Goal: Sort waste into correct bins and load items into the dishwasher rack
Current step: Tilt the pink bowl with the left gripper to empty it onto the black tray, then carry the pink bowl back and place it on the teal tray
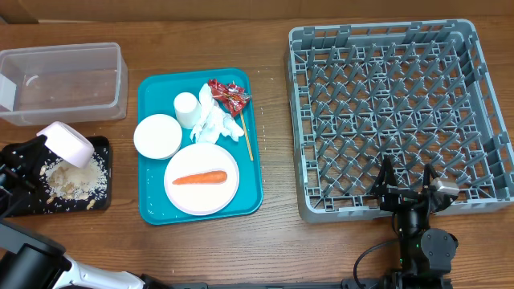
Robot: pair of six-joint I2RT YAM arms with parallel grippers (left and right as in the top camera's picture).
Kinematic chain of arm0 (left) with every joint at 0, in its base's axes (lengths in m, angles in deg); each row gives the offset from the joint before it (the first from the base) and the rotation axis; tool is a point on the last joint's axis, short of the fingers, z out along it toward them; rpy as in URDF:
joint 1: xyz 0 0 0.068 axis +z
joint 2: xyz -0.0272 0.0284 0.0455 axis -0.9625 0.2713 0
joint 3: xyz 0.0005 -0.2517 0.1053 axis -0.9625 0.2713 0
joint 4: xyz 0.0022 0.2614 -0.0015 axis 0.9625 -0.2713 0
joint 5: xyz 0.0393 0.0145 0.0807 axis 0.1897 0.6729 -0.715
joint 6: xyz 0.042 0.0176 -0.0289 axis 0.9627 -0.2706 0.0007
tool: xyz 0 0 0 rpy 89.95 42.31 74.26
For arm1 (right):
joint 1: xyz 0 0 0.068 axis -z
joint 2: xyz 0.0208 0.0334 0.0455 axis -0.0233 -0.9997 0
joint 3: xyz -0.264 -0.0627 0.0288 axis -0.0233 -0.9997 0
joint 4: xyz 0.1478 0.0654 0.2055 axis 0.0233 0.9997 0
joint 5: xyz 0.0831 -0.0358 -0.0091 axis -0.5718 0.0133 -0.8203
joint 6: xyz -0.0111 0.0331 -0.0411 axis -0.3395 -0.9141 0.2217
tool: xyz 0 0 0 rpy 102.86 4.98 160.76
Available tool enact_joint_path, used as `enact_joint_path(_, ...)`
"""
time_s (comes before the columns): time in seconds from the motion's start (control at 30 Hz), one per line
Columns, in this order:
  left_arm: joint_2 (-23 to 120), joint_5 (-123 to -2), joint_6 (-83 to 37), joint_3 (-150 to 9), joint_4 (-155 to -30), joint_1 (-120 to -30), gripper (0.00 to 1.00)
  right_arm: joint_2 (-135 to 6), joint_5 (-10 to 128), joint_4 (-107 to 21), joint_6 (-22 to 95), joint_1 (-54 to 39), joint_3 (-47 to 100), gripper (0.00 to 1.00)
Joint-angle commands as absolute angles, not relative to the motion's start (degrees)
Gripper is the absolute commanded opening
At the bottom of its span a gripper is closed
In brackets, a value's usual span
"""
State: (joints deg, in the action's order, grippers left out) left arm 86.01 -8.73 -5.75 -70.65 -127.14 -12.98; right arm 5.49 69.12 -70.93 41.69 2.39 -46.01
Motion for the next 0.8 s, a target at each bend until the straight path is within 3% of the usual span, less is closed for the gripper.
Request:
enact_joint_path(0.0, 85.5, -9.3, -3.3, -70.6, -127.2, -12.5, 0.04, 6.1, 69.7, -71.1, 42.0, 2.7, -46.6, 1.0)
enact_joint_path(0.3, 80.8, -12.2, 0.9, -75.0, -129.1, -15.3, 0.04, 6.1, 69.7, -71.1, 42.0, 2.7, -46.6, 1.0)
enact_joint_path(0.5, 71.7, -29.5, -9.1, -87.0, -128.4, -26.5, 0.04, 6.1, 69.7, -71.1, 42.0, 2.7, -46.6, 1.0)
enact_joint_path(0.77, 68.7, -60.4, -21.6, -94.3, -118.9, -50.7, 0.04, 6.1, 69.7, -71.1, 42.0, 2.7, -46.6, 1.0)
